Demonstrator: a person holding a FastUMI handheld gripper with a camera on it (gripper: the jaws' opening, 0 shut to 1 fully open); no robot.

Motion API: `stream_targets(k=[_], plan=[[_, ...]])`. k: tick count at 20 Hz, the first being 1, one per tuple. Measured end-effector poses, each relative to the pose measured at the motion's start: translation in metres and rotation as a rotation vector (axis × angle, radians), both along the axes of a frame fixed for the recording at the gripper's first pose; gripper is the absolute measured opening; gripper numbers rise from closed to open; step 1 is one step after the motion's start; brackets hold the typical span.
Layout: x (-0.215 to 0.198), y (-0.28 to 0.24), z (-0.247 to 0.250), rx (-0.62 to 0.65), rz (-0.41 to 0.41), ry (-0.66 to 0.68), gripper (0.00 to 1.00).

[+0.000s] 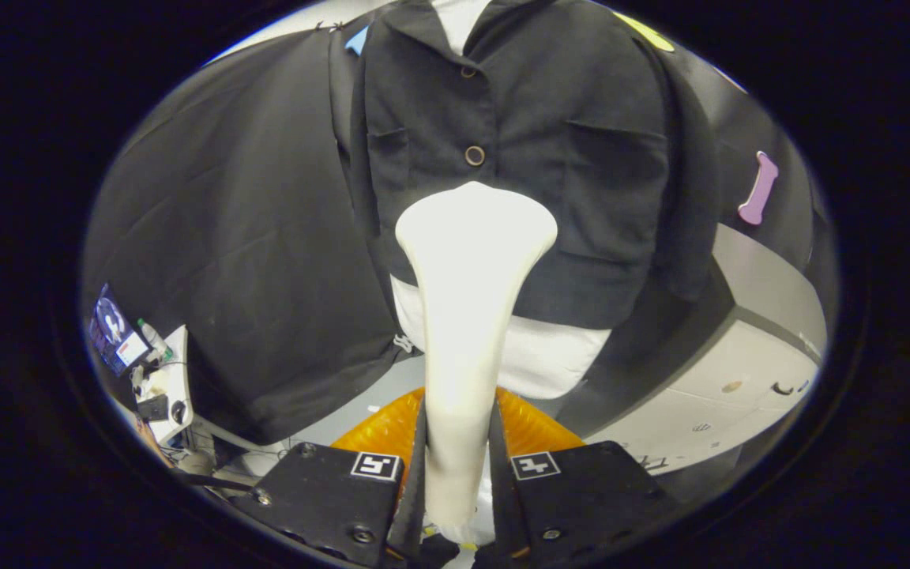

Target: Iron the clothes twice with a garment steamer, once on the left side and once on the right side.

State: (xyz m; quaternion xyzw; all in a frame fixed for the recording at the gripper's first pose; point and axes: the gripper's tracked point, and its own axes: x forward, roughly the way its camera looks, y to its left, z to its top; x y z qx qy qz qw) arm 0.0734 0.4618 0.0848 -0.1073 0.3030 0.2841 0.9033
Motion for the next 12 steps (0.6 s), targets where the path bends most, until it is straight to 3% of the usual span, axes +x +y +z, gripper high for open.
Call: stream_targets(k=[12], plan=[[-0.055, -0.201, 0.021, 0.044, -0.148, -0.034, 0.38]])
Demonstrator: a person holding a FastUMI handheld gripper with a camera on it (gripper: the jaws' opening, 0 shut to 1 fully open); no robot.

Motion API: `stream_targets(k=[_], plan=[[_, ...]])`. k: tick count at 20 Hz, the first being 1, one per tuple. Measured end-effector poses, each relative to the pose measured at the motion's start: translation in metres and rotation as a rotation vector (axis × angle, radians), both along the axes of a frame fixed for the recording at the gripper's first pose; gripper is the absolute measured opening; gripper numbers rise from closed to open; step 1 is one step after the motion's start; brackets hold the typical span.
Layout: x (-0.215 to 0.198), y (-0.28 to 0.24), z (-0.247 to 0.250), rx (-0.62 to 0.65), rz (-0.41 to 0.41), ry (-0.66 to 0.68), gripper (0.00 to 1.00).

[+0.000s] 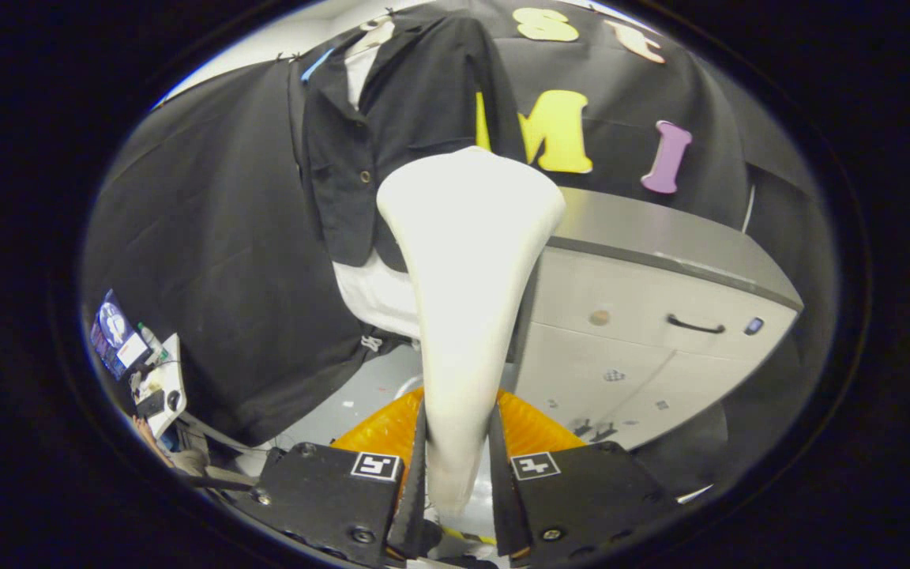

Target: Iron the clothes twice with a garment steamer, once on the left side and once on the right side.

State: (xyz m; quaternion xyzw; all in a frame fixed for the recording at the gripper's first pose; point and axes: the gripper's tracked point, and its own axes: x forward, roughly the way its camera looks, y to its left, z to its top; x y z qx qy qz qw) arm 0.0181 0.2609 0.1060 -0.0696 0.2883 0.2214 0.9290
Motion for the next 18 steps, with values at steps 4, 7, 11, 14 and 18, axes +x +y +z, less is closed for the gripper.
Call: stream_targets(k=[4, 7, 11, 14, 18], plan=[[-0.016, -0.074, 0.002, 0.037, -0.08, 0.0, 0.38], [-0.03, -0.121, 0.004, 0.095, -0.149, -0.002, 0.38], [-0.052, -0.17, -0.004, 0.146, -0.206, -0.004, 0.38], [-0.065, -0.198, -0.013, 0.156, -0.241, 0.011, 0.38], [-0.083, -0.221, -0.023, 0.145, -0.289, 0.007, 0.38]])
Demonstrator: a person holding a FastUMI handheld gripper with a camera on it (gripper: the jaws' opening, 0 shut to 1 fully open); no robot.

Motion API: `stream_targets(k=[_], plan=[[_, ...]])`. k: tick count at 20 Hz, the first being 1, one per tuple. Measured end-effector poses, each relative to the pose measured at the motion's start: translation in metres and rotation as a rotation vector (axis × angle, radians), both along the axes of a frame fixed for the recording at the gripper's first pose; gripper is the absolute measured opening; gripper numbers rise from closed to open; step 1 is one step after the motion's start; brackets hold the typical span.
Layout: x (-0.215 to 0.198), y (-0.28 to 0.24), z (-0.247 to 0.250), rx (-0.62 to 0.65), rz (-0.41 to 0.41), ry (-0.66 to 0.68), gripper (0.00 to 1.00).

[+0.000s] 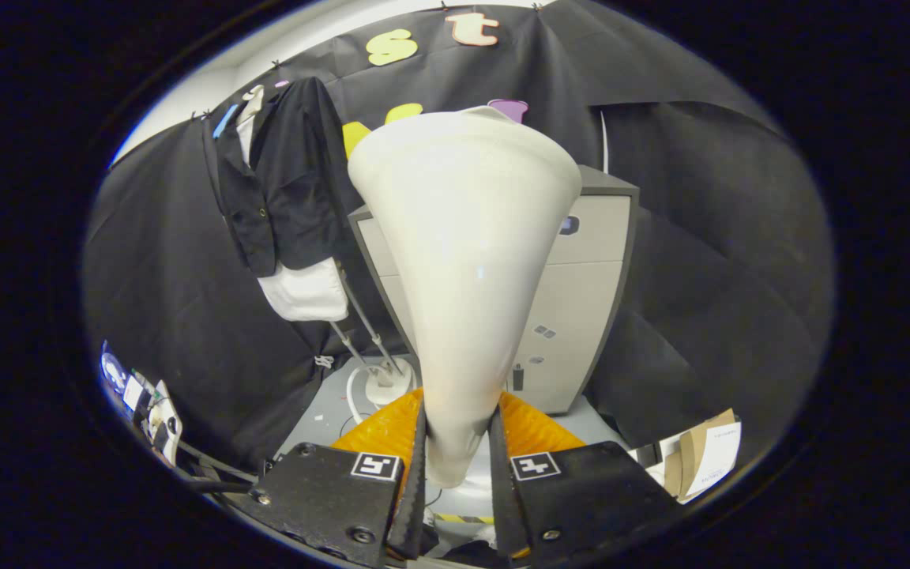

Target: Iron the clothes twice with a garment steamer, once on the left side and once on the right side.

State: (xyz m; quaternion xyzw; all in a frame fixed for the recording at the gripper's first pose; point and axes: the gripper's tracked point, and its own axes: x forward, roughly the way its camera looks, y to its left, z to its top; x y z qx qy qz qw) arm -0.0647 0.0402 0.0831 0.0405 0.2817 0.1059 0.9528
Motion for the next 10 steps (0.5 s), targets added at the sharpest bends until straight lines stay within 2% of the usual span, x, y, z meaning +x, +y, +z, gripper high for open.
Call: stream_targets(k=[10], plan=[[-0.019, -0.039, -0.027, 0.013, -0.07, 0.033, 0.38]])
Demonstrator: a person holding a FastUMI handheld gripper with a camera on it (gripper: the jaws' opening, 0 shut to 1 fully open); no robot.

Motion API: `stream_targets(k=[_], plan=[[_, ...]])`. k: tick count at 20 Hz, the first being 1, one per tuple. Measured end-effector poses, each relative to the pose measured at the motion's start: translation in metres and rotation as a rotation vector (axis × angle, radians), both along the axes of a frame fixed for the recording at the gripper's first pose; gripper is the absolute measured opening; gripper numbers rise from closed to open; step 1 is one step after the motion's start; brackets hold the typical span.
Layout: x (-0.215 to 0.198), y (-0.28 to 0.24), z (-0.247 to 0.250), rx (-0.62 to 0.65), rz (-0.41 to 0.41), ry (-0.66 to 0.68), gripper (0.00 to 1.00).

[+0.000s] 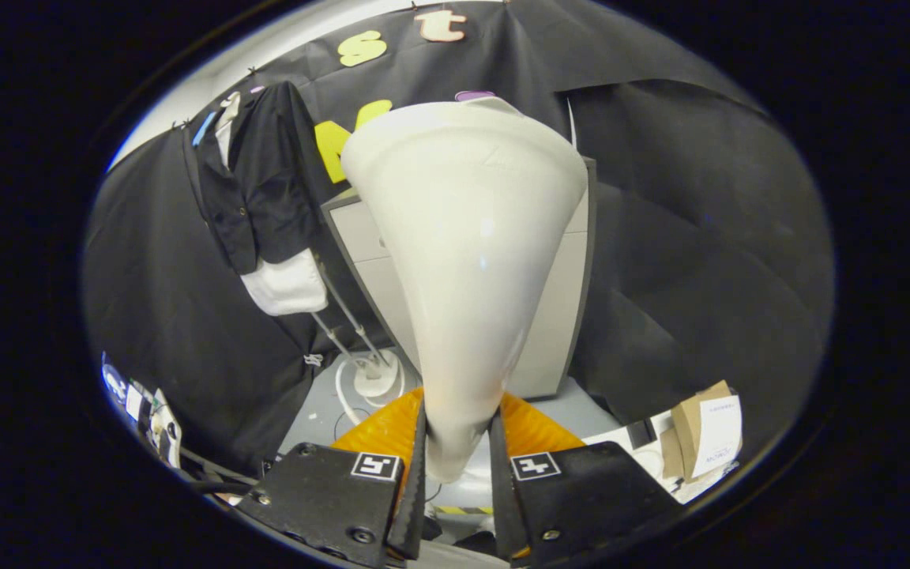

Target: Iron the clothes twice with a garment steamer, once on the left side and once on the right side.

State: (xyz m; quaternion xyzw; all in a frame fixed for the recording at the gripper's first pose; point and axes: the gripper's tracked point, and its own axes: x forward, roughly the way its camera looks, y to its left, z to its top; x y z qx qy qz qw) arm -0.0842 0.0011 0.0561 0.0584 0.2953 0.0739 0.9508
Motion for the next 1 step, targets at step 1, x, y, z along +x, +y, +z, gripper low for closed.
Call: stream_targets(k=[1], plan=[[-0.0004, -0.0001, -0.0005, -0.004, -0.002, 0.002, 0.38]])
